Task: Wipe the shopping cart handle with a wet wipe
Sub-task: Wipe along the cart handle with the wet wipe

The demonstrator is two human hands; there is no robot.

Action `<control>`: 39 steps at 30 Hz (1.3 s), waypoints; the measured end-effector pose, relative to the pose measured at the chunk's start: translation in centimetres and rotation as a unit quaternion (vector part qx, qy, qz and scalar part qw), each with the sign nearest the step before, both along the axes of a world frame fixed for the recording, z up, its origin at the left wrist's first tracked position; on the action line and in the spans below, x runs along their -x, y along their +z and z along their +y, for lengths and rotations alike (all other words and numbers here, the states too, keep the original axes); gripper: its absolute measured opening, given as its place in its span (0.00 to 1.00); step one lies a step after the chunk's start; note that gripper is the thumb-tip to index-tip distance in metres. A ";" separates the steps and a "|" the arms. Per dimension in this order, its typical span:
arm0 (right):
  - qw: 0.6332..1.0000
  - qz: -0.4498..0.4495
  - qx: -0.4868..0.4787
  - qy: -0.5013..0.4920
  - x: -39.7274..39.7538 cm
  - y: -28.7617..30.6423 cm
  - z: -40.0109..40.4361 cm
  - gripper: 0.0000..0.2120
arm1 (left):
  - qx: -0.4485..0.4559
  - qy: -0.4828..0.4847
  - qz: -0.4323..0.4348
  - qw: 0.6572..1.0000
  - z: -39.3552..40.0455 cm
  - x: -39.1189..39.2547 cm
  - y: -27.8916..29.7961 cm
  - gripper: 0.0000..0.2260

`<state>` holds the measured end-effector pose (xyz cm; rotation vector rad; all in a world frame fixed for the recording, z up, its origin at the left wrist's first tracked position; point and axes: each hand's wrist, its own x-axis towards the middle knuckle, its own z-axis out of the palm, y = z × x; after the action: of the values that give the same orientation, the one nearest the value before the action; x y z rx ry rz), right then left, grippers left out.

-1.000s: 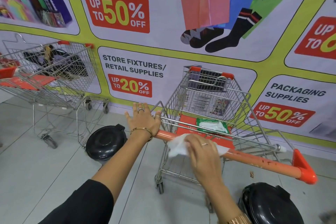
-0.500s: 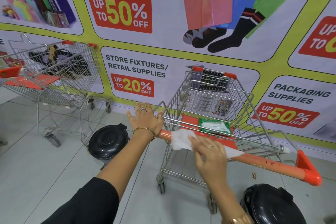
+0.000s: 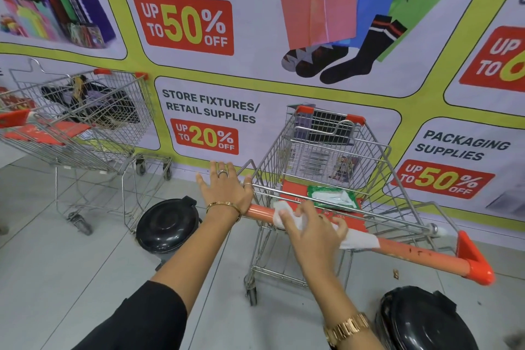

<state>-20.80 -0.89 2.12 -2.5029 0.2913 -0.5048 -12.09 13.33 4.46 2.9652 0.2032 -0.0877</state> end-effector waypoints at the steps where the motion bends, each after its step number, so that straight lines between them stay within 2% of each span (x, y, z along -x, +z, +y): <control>1: 1.000 -0.009 0.011 0.018 -0.1 0.0 0.2 0.16 | 0.001 0.000 -0.002 1.000 0.1 0.0 0.0 0.29; 5: 0.993 -0.080 0.054 0.066 0.8 -0.6 -2.0 0.17 | 0.000 0.000 -0.004 1.000 0.2 -0.1 -0.1 0.29; 10: 0.997 -0.083 0.005 -0.002 2.8 -1.0 -6.0 0.18 | -0.004 -0.002 -0.007 1.000 0.1 0.0 -0.1 0.29; 14: 1.000 -0.004 -0.010 -0.017 1.4 0.6 -2.7 0.19 | -0.040 0.005 -0.014 0.999 -0.3 0.1 0.3 0.29; 15: 1.000 0.031 -0.001 -0.006 0.9 0.9 -1.7 0.21 | -0.057 -0.002 -0.017 0.998 -0.5 0.1 0.5 0.29; 18: 0.996 0.083 0.038 0.008 -0.3 1.2 0.1 0.37 | -0.061 -0.046 -0.031 0.997 -1.8 -0.3 0.7 0.29; 20: 0.992 0.106 0.063 -0.001 -0.4 1.2 0.0 0.41 | -0.039 -0.065 -0.031 0.997 -2.5 -0.4 0.5 0.29; 23: 0.991 0.064 0.111 -0.032 1.2 0.1 -2.5 0.32 | -0.005 -0.065 -0.024 0.998 -2.4 -0.6 -0.1 0.29; 25: 0.991 0.025 0.102 -0.085 3.2 -0.9 -5.4 0.29 | -0.012 -0.073 -0.023 0.997 -2.3 -0.6 -0.4 0.29; 29: 0.984 0.010 0.070 -0.163 4.8 -1.0 -10.7 0.29 | -0.023 -0.079 -0.014 0.997 -2.6 -0.4 -0.4 0.28; 32: 0.980 0.029 0.059 -0.187 3.4 -1.0 -9.6 0.27 | -0.006 -0.079 -0.010 0.997 -3.7 -0.1 0.1 0.29; 35: 0.991 0.026 0.063 -0.111 2.1 -0.9 -6.0 0.24 | 0.025 -0.115 -0.013 0.993 -5.9 0.6 0.0 0.30; 37: 0.995 -0.014 0.089 -0.048 2.0 -1.0 -4.8 0.21 | 0.010 -0.130 -0.022 0.991 -6.4 0.5 -0.3 0.30; 39: 0.995 -0.017 0.097 -0.029 2.3 -1.2 -6.2 0.21 | -0.002 -0.120 -0.009 0.993 -6.0 0.4 -0.4 0.31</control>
<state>-23.13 -7.07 0.93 -2.6764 0.3167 -0.6268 -12.46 7.29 4.07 2.9794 -0.1560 -0.0894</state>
